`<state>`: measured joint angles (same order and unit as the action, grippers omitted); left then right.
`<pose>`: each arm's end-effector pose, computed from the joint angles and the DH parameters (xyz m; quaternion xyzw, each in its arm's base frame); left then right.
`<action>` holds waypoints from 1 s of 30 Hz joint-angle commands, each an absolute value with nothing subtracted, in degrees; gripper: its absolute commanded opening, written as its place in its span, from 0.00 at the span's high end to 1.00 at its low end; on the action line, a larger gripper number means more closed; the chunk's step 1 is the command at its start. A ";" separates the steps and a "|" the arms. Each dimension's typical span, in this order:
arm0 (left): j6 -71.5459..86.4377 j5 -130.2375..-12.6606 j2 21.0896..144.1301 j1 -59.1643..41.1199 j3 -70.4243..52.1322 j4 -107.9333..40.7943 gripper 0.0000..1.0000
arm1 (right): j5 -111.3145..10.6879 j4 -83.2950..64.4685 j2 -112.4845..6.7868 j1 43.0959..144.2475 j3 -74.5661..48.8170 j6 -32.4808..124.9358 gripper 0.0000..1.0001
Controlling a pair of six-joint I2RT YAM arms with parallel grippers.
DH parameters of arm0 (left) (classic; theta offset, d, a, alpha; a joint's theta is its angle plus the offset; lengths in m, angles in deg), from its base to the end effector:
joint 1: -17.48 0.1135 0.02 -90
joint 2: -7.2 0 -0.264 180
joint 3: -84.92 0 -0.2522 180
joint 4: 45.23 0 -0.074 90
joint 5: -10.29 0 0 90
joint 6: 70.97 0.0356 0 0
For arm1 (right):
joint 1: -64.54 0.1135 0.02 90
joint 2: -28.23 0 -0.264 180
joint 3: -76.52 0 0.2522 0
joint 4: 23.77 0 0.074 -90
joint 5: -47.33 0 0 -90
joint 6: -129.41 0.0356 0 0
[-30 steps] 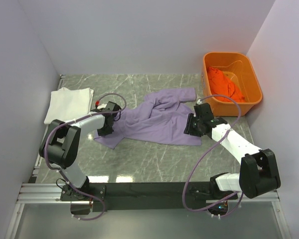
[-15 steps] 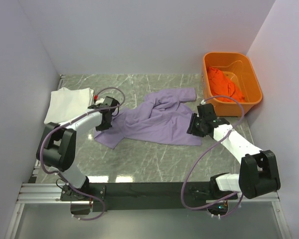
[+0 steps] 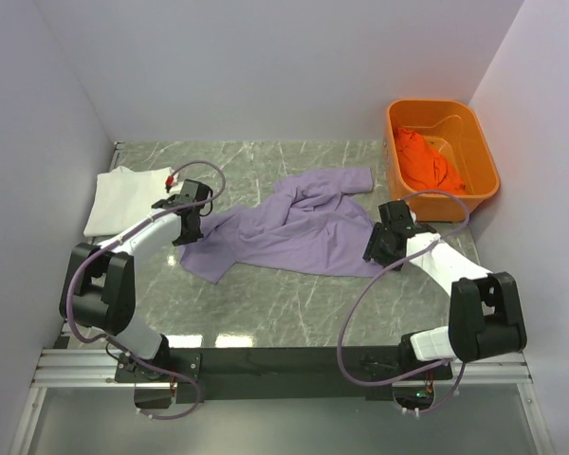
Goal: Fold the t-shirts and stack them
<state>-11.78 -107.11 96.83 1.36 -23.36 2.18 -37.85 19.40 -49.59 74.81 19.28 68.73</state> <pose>0.2950 -0.0682 0.2040 -0.1715 0.9348 0.1296 0.2826 0.2454 0.0414 0.1847 0.1704 0.9580 0.0383 0.2273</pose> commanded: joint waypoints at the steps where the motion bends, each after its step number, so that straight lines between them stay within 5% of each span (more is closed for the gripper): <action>1: -9.63 -105.73 94.13 2.09 -23.57 0.44 0.99 | -36.08 21.10 -51.66 74.13 18.29 69.56 0.41; 20: -9.36 -102.21 92.02 5.08 -24.01 0.26 0.99 | -38.62 23.30 -58.07 74.30 18.20 69.65 0.52; 22: -9.80 -101.95 91.76 5.35 -24.10 0.26 0.99 | -40.11 21.99 -58.78 74.21 17.85 69.04 0.61; 25: -10.50 -101.51 90.79 6.05 -24.10 0.26 0.99 | -40.65 20.93 -60.36 74.21 15.75 67.89 0.85; 26: -10.94 -100.72 90.44 7.18 -23.75 0.26 0.99 | -40.74 21.36 -60.80 74.13 14.69 67.19 1.00; 30: -13.14 -98.44 85.97 11.14 -19.71 1.32 0.99 | -41.70 22.33 -58.26 74.21 8.64 67.80 1.00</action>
